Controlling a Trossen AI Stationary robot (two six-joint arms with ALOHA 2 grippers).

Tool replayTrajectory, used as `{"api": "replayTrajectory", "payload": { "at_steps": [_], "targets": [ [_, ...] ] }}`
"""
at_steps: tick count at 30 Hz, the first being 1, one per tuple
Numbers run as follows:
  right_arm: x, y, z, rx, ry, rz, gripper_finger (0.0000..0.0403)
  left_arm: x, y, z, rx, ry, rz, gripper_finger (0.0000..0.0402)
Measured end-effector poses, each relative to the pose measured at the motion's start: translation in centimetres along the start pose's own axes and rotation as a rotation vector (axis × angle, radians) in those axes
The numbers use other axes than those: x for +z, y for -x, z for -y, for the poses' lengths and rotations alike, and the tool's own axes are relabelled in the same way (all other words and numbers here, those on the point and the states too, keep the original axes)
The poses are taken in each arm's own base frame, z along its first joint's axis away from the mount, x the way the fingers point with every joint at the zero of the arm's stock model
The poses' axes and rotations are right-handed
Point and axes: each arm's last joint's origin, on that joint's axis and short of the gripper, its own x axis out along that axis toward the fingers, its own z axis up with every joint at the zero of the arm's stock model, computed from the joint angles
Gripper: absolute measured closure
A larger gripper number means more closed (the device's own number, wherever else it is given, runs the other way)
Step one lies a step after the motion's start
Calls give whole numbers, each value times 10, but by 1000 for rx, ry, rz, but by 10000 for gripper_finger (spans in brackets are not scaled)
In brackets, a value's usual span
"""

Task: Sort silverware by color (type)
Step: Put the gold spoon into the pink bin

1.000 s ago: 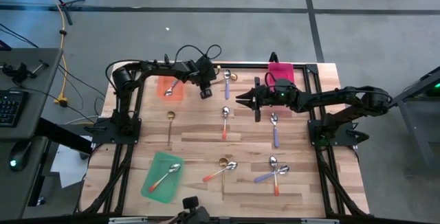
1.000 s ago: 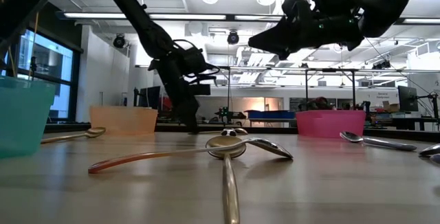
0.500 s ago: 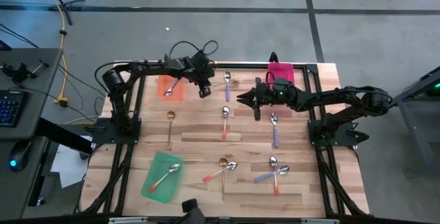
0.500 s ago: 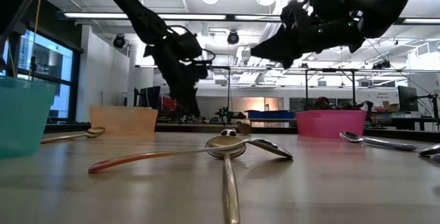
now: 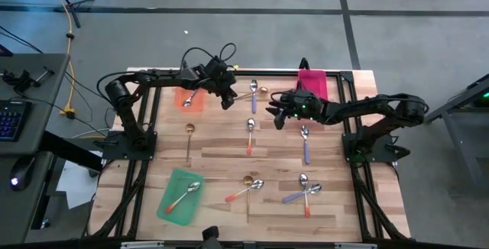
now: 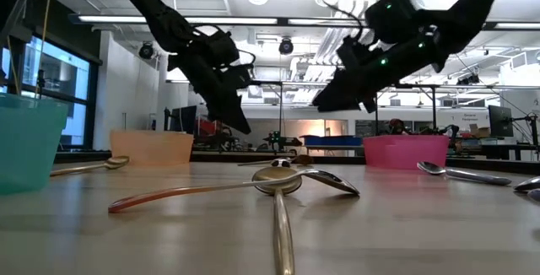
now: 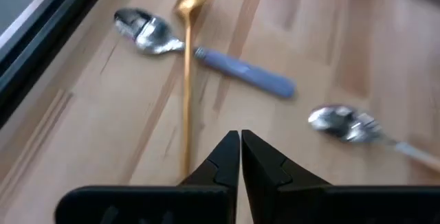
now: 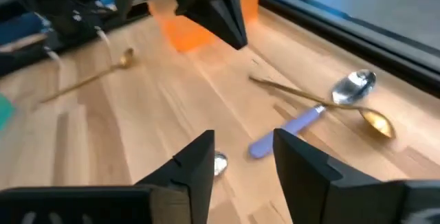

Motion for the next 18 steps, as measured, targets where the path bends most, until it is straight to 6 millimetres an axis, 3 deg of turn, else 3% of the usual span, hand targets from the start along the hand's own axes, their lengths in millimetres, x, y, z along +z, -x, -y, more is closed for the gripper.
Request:
{"api": "replayTrajectory", "payload": {
  "at_steps": [8,13,18],
  "targets": [
    [20,-9,4,-19,52,3,260,20,-5,2,38,-85,23,308],
    [26,-10,4,-14,72,8,260,19,-29,-6,12,-99,-60,271],
    [23,-10,4,-20,72,-19,260,15,-52,-13,63,-87,-119,266]
  ]
}}
